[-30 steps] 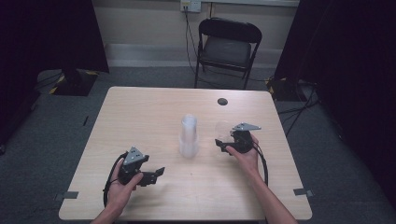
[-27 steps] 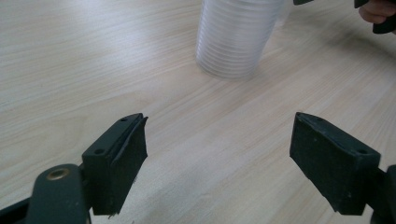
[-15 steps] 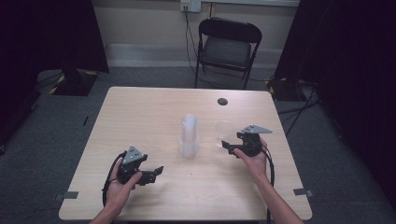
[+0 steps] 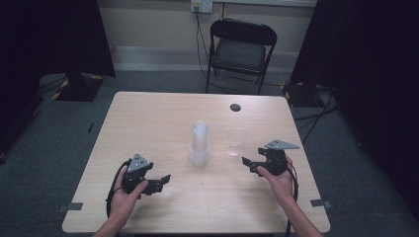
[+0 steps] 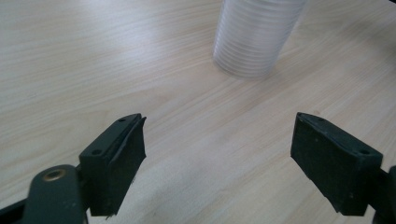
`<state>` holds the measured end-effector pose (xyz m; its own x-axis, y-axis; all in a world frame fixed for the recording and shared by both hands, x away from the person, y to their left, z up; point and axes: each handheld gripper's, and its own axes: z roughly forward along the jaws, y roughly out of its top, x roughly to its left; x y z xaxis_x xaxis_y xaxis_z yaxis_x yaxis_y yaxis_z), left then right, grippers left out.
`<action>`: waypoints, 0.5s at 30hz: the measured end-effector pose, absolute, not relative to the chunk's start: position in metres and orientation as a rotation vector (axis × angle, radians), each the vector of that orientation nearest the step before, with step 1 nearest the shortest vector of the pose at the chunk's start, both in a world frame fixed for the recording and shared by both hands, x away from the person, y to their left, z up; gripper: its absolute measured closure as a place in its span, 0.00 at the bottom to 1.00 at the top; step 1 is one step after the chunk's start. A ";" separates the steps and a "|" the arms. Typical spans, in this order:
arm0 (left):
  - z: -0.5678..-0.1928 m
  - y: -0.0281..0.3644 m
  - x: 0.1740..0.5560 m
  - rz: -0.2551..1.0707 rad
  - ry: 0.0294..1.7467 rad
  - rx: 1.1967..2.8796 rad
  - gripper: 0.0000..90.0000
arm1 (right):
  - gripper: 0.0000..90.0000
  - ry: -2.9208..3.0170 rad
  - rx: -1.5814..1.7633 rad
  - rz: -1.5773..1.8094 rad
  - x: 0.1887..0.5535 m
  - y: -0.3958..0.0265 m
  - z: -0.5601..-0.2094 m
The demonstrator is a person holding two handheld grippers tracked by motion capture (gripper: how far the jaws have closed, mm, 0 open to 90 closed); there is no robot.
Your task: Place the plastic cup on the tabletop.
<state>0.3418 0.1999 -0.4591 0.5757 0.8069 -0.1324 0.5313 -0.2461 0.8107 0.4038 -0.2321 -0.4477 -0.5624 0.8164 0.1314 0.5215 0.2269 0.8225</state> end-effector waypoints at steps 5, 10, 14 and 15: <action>-0.456 0.205 0.339 0.396 1.084 1.907 0.18 | 0.20 2.173 1.246 1.283 0.386 -0.237 -0.444; -0.458 0.206 0.339 0.402 1.086 1.917 0.19 | 0.20 2.168 1.229 1.276 0.371 -0.242 -0.441; -0.460 0.203 0.339 0.388 1.081 1.936 0.19 | 0.21 2.164 1.227 1.268 0.360 -0.245 -0.442; -0.460 0.202 0.339 0.392 1.079 1.937 0.19 | 0.21 2.170 1.223 1.261 0.357 -0.246 -0.442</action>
